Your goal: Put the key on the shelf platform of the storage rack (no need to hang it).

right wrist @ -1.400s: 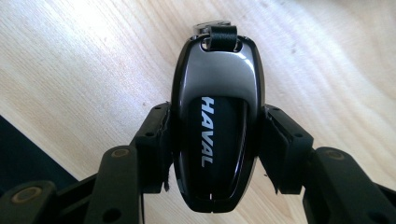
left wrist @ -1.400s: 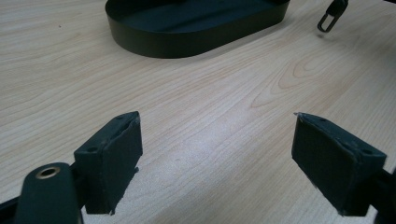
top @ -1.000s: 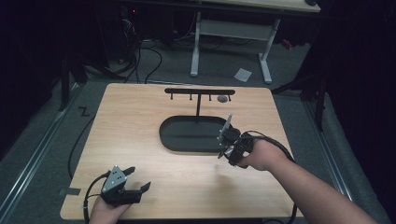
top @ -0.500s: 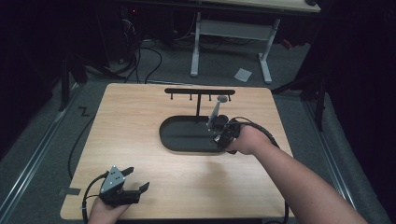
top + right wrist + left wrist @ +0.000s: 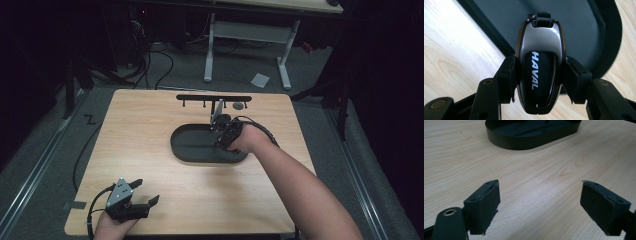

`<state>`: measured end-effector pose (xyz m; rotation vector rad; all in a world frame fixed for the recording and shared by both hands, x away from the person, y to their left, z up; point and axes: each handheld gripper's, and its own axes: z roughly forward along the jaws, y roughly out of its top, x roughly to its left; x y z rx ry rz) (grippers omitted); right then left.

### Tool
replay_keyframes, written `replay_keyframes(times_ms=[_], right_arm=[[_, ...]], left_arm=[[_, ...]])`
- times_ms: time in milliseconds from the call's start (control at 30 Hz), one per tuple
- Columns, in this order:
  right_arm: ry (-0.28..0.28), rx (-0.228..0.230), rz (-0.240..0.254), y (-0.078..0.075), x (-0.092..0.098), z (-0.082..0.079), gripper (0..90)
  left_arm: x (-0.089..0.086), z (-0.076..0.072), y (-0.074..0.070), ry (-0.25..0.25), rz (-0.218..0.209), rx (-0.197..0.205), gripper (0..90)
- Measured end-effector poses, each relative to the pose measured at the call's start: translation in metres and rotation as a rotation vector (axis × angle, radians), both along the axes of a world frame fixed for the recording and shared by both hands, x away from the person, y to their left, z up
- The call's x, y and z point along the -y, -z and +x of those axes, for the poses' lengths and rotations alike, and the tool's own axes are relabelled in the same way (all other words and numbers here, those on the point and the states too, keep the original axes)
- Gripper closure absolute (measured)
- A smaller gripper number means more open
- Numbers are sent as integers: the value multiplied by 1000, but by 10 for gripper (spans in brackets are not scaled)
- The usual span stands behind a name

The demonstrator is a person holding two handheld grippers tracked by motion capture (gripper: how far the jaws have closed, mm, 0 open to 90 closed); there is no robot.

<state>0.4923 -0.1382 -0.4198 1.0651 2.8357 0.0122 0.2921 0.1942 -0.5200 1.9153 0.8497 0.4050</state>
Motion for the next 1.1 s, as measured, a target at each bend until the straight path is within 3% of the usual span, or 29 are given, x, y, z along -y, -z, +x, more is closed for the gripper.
replay_keyframes(times_ms=[200, 600, 833, 1100], right_arm=[[1, 7, 22, 8, -11, 15, 490], [-11, 28, 22, 9, -26, 26, 490], [6, 3, 5, 21, -18, 23, 490], [11, -4, -23, 32, 3, 19, 490]], left_arm=[[0, 0, 1, 0, -2, -1, 169], [0, 0, 1, 2, 0, -4, 169], [-1, -1, 1, 2, 0, -5, 169], [3, -1, 2, 9, 6, -3, 169]])
